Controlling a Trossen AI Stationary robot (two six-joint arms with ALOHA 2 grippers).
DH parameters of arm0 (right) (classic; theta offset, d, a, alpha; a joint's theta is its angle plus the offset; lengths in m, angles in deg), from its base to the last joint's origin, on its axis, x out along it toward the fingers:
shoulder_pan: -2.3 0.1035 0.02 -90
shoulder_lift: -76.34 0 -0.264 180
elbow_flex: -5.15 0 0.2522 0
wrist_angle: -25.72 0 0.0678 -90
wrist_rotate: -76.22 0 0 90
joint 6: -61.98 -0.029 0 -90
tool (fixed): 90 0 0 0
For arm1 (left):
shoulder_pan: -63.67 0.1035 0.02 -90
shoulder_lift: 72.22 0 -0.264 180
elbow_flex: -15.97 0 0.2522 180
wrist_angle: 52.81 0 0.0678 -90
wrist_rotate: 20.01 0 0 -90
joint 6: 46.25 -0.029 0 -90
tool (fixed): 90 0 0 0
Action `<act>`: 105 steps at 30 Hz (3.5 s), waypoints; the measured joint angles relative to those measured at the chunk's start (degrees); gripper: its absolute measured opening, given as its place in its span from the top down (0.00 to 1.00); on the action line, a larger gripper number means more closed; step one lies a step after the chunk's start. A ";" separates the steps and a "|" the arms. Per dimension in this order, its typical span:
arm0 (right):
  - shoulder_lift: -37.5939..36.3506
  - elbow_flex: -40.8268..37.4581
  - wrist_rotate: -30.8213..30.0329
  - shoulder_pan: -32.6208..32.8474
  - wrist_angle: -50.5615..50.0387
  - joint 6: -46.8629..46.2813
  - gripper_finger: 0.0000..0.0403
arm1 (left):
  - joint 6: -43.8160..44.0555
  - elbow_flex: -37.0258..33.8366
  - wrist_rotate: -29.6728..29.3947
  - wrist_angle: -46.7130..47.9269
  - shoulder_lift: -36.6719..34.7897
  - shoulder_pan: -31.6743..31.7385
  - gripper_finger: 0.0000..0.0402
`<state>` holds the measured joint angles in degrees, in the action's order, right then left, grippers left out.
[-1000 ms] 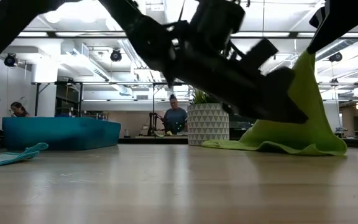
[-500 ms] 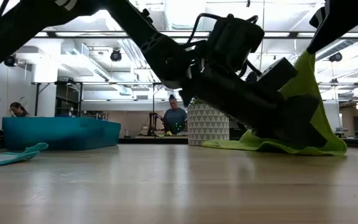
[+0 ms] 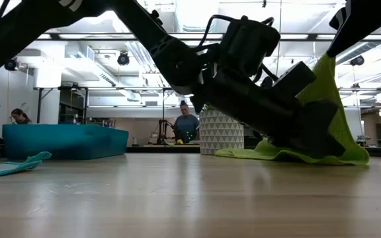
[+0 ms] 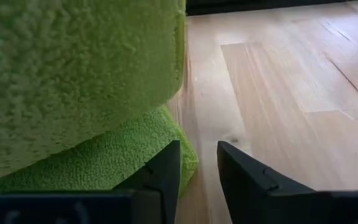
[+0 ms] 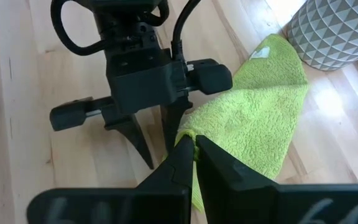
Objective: Fold microfiber towels
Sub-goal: Fold the green towel
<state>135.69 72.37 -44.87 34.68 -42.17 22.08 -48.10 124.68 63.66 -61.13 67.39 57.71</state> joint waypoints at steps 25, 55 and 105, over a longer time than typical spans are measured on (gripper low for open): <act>0.00 0.00 0.00 0.00 -0.02 0.02 0.98 | -1.53 -1.54 0.33 0.39 -0.15 0.37 1.00; -2.27 18.26 -11.78 2.43 -12.15 7.17 0.98 | -13.55 -24.12 -16.84 33.58 -64.13 -0.34 1.00; 16.96 0.84 25.00 -0.38 16.73 6.16 0.98 | 28.53 -52.18 -10.06 19.59 -54.42 -23.64 1.00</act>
<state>152.65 73.21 -19.86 34.31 -25.44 28.24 -19.57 72.50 53.60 -41.54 12.96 34.07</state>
